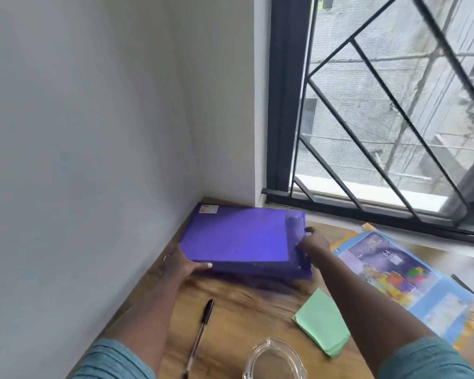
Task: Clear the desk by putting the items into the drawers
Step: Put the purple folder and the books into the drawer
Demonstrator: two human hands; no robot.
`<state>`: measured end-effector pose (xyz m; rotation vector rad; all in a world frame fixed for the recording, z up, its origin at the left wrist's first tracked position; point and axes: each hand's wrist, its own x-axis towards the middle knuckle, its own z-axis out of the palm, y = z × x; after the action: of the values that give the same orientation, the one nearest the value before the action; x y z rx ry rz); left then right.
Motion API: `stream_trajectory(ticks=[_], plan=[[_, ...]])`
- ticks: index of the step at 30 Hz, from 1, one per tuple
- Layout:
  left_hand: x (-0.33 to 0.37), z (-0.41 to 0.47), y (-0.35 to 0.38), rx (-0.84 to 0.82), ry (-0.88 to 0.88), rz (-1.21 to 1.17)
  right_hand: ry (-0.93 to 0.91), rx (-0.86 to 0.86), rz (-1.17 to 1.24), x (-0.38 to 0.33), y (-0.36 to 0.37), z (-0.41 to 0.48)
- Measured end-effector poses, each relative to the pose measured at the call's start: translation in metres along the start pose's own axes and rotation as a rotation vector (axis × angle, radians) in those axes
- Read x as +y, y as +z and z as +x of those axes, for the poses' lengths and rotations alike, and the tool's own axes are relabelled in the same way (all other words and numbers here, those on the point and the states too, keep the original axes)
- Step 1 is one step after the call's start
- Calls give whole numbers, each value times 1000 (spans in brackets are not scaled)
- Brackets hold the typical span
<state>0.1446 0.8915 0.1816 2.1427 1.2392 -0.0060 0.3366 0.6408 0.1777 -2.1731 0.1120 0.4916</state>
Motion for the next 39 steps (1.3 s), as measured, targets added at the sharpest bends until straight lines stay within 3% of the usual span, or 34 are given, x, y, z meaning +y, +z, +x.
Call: stream_trajectory(ticks=[4, 7, 12, 16, 18, 22, 29, 31, 37, 39], plan=[[-3, -13, -22, 42, 57, -25, -15, -61, 456, -7, -28, -11], [0, -27, -44, 108, 163, -261, -116, -74, 722, -22, -53, -31], [12, -59, -91, 234, 332, -497, -299, -96, 934, -47, -90, -87], [5, -91, -123, 374, 497, -552, -310, -85, 1294, -50, -114, -137], [1, -110, -134, 440, 572, -545, -389, -94, 1258, -46, -123, -162], [-13, -158, -145, 555, 711, -625, -579, 38, 808, -24, -134, -220], [-37, -249, -137, 407, 791, -766, -637, 408, 556, 42, -153, -301], [-39, -265, -129, 356, 810, -760, -627, 408, 542, 64, -164, -323], [-23, -306, -95, 254, 599, -731, -425, 348, 578, 122, -200, -372], [-19, -322, -72, 146, 540, -737, -362, 379, 585, 148, -215, -381]])
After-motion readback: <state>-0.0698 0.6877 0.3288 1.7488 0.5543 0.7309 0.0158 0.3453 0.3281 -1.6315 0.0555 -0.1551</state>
